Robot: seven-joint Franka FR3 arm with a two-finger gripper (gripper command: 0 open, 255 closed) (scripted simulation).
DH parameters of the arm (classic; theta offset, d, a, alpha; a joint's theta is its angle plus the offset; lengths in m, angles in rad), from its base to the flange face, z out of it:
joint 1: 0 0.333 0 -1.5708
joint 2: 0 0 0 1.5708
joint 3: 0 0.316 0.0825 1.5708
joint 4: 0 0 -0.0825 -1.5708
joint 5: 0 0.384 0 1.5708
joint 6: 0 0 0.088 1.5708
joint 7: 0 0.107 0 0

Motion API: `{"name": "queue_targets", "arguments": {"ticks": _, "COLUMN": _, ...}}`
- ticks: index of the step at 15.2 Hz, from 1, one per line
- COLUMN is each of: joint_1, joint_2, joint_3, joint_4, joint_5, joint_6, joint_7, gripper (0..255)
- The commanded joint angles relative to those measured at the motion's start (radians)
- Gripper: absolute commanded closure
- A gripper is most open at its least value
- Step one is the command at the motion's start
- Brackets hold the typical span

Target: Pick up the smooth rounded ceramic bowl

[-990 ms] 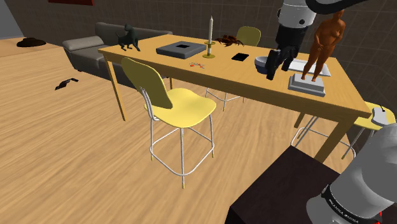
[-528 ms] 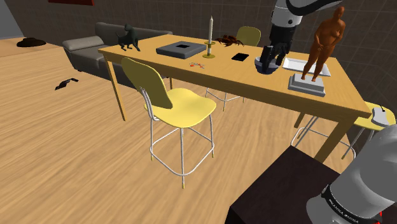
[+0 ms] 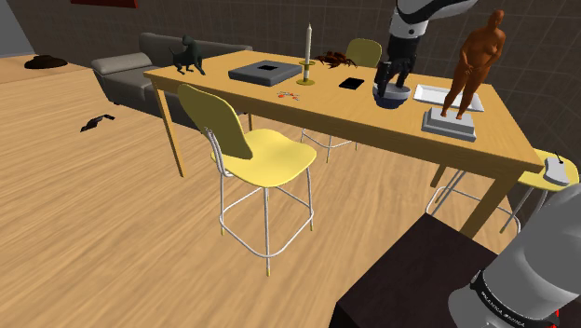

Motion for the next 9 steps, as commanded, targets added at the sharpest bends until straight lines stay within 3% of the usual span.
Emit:
{"name": "queue_targets", "arguments": {"ticks": 1, "joint_1": -0.010, "joint_2": 0.072, "joint_3": -0.026, "joint_4": 0.064, "joint_5": 0.013, "joint_6": 0.014, "joint_7": -0.036, "gripper": 0}}
{"name": "queue_targets", "arguments": {"ticks": 9, "joint_1": -0.069, "joint_2": 0.369, "joint_3": -0.097, "joint_4": 0.379, "joint_5": 0.113, "joint_6": 0.006, "joint_7": -0.173, "gripper": 0}}
